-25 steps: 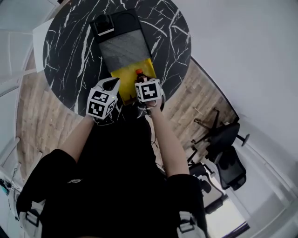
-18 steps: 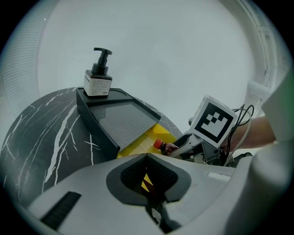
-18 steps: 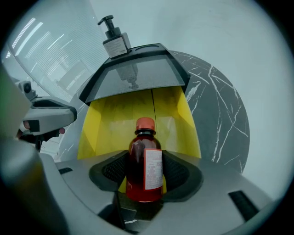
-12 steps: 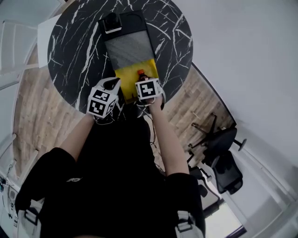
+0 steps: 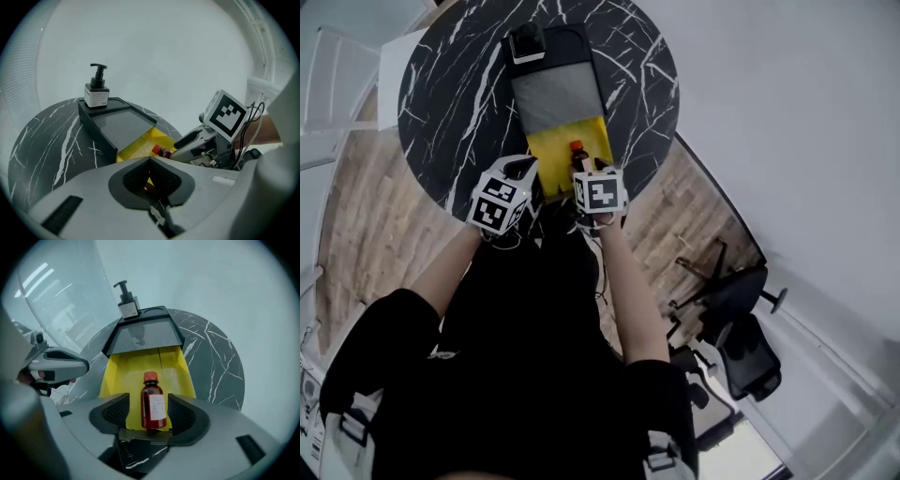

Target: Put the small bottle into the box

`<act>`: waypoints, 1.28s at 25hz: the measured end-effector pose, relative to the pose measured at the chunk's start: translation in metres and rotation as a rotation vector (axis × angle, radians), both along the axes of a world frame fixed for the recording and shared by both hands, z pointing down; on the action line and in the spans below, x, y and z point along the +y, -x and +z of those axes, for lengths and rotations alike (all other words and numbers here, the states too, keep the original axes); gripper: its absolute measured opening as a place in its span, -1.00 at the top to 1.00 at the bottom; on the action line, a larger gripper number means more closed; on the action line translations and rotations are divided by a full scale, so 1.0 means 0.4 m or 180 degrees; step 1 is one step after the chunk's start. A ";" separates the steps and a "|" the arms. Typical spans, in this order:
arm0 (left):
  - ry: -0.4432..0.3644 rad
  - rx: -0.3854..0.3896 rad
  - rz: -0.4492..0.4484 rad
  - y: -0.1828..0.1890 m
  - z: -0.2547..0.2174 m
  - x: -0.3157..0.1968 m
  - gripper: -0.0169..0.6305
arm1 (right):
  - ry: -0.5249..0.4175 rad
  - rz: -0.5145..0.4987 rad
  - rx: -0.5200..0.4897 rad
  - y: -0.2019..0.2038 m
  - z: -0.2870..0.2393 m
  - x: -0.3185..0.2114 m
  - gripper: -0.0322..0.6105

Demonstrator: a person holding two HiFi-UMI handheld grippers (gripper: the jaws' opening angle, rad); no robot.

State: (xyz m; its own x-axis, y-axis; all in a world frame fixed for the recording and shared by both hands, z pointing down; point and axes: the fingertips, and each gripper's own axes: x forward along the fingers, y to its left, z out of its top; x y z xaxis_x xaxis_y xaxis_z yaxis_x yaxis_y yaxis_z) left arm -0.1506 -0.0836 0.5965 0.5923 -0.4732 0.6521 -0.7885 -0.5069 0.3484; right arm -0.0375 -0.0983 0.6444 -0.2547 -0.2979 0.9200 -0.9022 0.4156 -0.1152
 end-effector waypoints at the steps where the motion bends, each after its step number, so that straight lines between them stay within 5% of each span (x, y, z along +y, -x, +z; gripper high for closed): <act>1: -0.0022 -0.0008 -0.0011 -0.002 -0.009 0.004 0.95 | -0.0039 0.0034 -0.0065 -0.001 -0.013 0.004 0.13; 8: -0.0128 -0.0011 -0.0166 -0.037 -0.070 0.036 0.95 | -0.0250 0.0273 -0.0478 -0.032 -0.109 0.053 0.27; 19: -0.0434 -0.0222 -0.0603 -0.109 -0.197 0.145 0.95 | -0.0742 0.0130 -0.1292 -0.073 -0.264 0.162 0.89; 32: -0.1428 -0.0239 -0.1346 -0.194 -0.492 0.276 0.95 | -0.2385 -0.0437 -0.1634 -0.164 -0.645 0.258 0.91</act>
State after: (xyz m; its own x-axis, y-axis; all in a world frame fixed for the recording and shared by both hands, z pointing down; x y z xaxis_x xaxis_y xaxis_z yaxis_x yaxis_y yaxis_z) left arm -0.0730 0.0267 0.3999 0.2540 -0.8945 0.3679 -0.9671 -0.2296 0.1095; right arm 0.0281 0.0049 0.3864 -0.6560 -0.7076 0.2626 -0.7519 0.6431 -0.1453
